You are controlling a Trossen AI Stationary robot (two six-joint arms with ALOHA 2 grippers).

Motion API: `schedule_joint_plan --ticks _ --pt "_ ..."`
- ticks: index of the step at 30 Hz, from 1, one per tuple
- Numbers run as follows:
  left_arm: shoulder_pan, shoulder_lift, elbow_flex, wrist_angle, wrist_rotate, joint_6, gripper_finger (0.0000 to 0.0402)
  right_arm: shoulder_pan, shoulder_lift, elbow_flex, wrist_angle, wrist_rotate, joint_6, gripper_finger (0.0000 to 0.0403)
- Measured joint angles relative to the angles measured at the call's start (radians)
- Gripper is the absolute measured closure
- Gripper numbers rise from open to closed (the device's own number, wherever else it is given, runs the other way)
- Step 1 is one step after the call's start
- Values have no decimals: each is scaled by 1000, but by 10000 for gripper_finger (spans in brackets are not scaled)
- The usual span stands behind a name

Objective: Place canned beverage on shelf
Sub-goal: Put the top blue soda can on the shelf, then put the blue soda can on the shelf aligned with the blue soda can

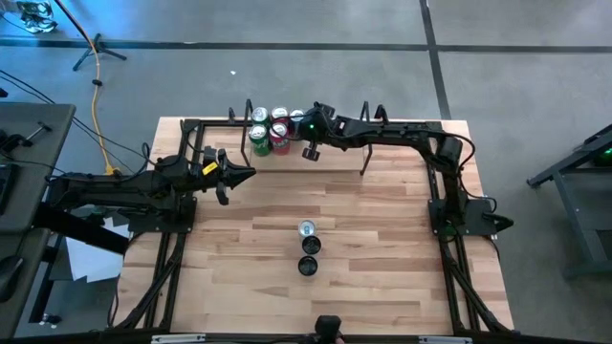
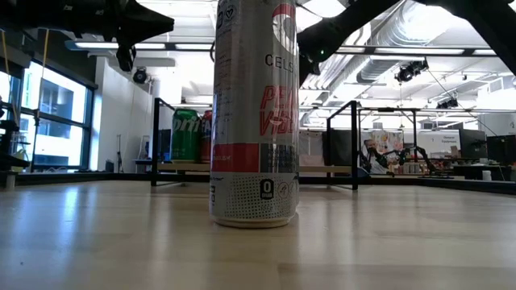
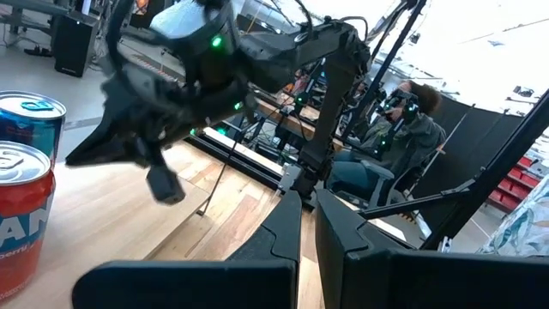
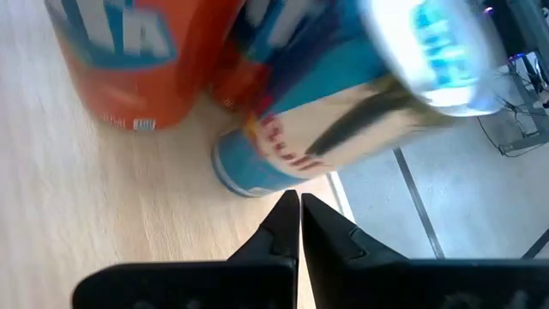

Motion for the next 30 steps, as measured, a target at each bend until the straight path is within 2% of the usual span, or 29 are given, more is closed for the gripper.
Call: schedule_joint_plan --ticks 4,9,13,19,23,27,30 --pt "0 0 0 0 0 -1 401 0 -86 1 -91 -9 26 403" --pt "0 0 0 0 0 -2 401 -4 -230 1 -321 -24 103 403" --pt "0 0 0 2 0 -2 401 -4 -351 1 -491 -88 199 403" --pt "0 0 0 6 -39 16 401 37 -534 -2 -661 -168 208 403" --pt "0 0 0 19 -68 16 401 84 -726 -133 -593 -178 301 403" --pt "0 0 0 43 -67 16 401 161 -963 -399 -429 -192 493 403" --pt "0 0 0 46 -67 16 401 249 -1132 -606 -226 -221 638 403"
